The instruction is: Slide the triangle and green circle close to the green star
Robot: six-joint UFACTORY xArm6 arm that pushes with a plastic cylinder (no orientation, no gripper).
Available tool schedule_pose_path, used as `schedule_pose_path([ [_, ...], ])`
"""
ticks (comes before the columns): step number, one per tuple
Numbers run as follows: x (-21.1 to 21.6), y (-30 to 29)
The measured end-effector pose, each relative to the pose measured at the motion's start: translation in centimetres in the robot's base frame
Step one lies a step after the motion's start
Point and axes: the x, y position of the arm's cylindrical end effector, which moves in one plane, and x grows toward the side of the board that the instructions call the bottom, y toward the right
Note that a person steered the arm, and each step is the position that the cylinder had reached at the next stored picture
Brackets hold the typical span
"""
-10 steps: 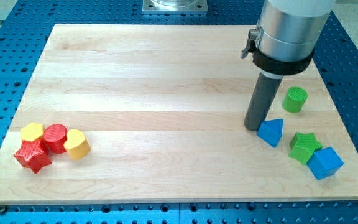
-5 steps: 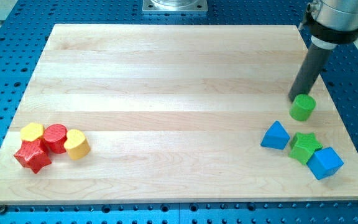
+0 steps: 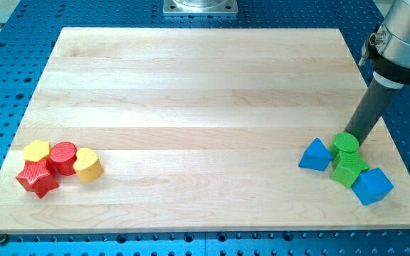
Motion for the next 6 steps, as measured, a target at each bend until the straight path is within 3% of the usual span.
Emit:
schedule_pose_path([
  [3, -0.1, -0.2],
  [5, -4.2, -0.2],
  [6, -4.3, -0.2],
])
